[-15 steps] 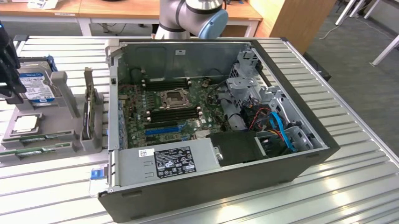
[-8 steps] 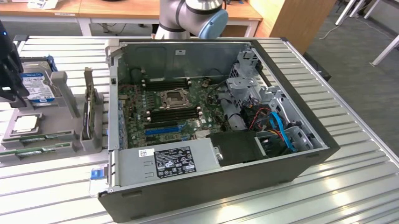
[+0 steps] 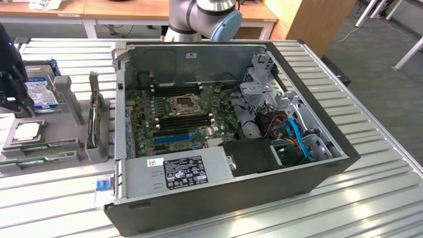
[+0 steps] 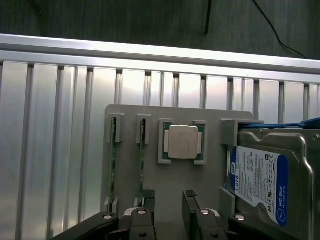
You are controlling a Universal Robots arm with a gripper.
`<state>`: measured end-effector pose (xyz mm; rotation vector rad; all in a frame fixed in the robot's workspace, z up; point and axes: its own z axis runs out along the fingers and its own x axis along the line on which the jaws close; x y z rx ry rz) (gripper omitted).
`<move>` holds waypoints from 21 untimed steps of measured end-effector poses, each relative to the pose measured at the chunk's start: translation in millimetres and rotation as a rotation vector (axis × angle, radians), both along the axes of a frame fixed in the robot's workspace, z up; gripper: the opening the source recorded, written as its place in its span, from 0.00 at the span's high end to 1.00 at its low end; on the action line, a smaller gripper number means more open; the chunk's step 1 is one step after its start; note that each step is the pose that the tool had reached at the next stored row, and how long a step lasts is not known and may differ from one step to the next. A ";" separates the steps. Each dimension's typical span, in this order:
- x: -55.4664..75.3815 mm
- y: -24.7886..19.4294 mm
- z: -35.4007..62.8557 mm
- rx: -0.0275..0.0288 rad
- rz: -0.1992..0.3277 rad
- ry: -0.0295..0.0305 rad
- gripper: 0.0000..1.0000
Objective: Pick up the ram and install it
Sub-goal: 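Pick up the ram and move it above insertion slot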
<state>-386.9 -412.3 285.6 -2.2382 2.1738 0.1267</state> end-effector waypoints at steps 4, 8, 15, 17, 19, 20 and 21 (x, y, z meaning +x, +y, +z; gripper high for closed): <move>0.0 -0.1 -5.2 0.0059 0.000 0.0000 0.64; 0.0 -0.1 -9.9 0.0104 0.000 0.0000 0.64; 0.0 -0.3 -17.9 0.0185 0.000 0.0000 0.64; 0.0 -0.4 -20.4 0.0206 0.000 -0.0001 0.64; 0.0 -0.4 -22.3 0.0221 0.000 0.0000 0.64; 0.0 -0.4 -22.7 0.0224 0.000 0.0000 0.64; 0.0 -0.4 -22.7 0.0224 0.000 0.0002 0.64</move>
